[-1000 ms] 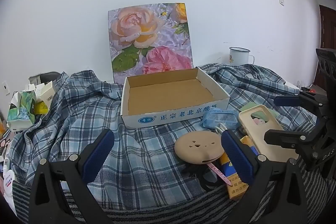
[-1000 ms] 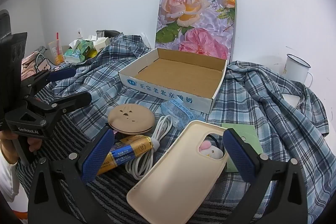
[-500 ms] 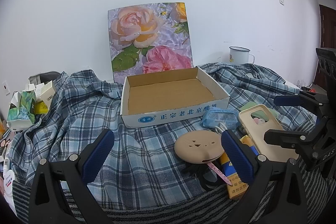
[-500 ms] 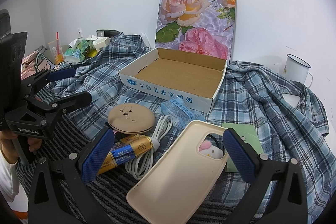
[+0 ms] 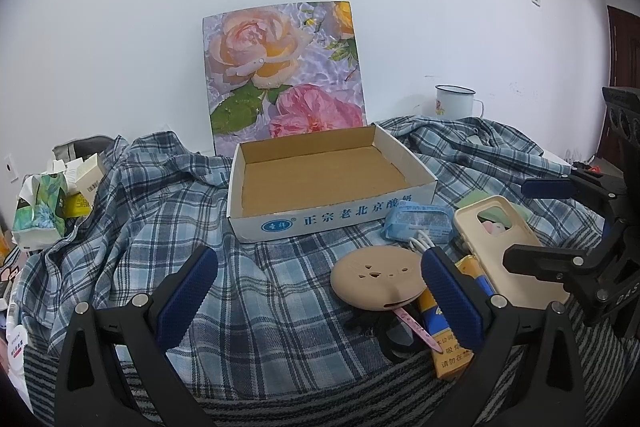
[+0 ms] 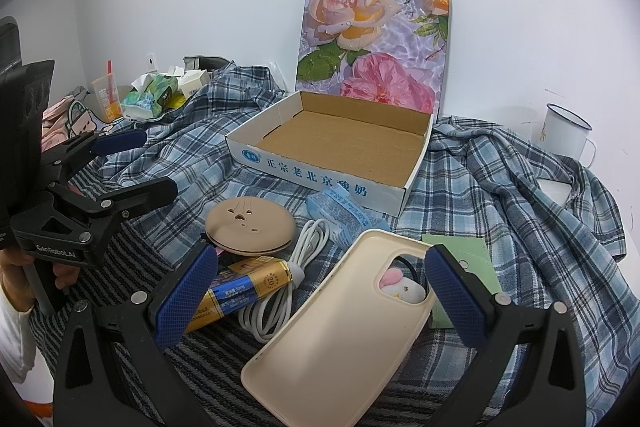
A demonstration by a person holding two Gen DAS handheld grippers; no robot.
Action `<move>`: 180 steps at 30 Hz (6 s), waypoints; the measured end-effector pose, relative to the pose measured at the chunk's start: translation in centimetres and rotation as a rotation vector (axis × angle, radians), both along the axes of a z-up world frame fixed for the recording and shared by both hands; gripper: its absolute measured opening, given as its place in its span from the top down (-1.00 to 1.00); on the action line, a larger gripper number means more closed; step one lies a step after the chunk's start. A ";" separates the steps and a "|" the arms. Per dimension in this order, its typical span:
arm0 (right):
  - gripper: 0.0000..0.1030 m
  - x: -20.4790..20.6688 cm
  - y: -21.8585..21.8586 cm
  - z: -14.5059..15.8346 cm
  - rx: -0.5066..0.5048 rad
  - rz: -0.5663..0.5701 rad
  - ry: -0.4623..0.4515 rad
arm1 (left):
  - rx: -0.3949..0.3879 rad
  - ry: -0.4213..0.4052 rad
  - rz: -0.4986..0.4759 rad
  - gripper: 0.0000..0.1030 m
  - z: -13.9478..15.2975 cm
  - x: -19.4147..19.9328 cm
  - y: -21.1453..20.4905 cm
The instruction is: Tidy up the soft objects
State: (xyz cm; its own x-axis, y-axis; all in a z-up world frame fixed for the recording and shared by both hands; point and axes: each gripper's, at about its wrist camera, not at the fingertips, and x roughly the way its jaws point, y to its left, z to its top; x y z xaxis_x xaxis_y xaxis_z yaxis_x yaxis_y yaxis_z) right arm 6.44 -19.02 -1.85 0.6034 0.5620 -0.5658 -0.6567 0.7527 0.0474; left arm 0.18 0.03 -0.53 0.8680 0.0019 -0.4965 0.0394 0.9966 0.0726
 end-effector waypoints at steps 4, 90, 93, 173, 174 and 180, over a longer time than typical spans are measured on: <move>-1.00 0.0 0.0 0.0 -0.001 0.000 0.001 | 0.000 0.002 0.000 -1.00 0.0 0.1 0.0; -1.00 -0.6 -3.4 1.8 0.173 -0.079 -0.057 | -0.317 0.389 -0.236 -0.99 -4.2 0.5 -3.2; -1.00 -0.4 -3.6 1.7 0.185 -0.081 -0.047 | -0.353 0.391 -0.276 -0.76 -4.3 0.3 -3.4; 0.85 0.5 1.0 5.9 -0.009 -0.068 -0.229 | -0.224 -0.076 -0.109 -0.11 6.5 -2.4 0.9; 0.86 0.6 1.0 6.8 0.008 -0.072 -0.255 | -0.222 -0.092 -0.111 -0.11 7.3 -2.2 0.9; 0.86 2.1 1.2 11.1 0.087 -0.057 -0.323 | -0.174 -0.194 -0.085 -0.11 11.3 -1.1 1.2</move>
